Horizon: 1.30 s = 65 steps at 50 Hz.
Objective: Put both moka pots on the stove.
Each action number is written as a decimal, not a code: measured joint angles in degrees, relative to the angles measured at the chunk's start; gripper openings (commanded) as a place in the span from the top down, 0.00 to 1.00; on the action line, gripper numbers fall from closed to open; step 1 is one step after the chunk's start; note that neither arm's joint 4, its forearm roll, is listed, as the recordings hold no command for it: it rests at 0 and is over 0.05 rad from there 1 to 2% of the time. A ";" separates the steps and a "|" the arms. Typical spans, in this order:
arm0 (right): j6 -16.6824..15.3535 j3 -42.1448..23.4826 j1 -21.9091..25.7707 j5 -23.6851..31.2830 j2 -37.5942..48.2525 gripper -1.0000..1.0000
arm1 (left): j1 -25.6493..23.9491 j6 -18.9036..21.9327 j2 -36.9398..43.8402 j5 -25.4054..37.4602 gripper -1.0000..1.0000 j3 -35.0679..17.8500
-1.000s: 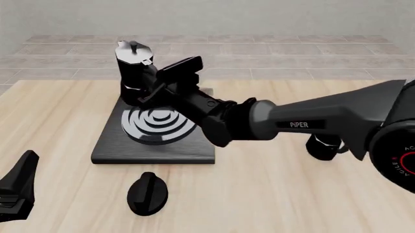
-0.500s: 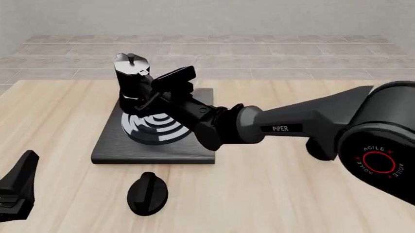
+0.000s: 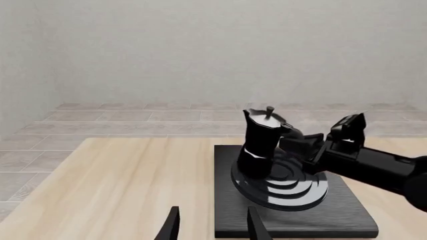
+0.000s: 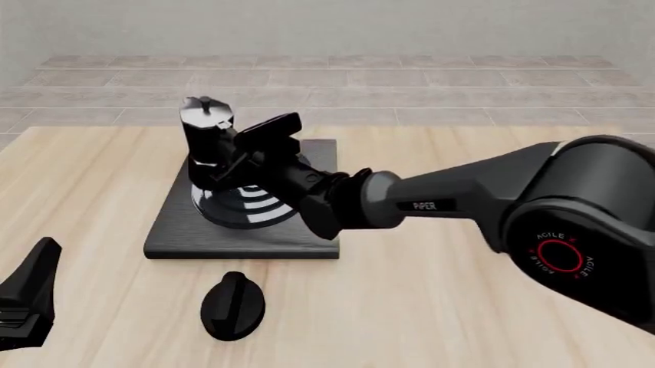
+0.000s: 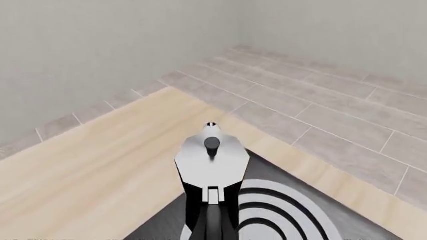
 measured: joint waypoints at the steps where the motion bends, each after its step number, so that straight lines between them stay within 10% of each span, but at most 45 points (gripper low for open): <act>1: 0.05 -0.07 0.01 0.08 0.09 1.00 | 0.00 0.00 0.00 0.00 0.00 0.00; 23: 1.34 -2.18 -0.10 2.21 2.03 1.00 | 0.00 0.00 0.00 0.00 0.00 0.00; 24: 1.35 -2.21 -0.10 2.29 2.08 0.00 | 0.00 0.00 0.00 0.00 0.00 0.00; 65: 3.84 -0.01 -1.33 3.67 -2.25 0.00 | 0.00 0.00 0.00 0.00 0.00 0.00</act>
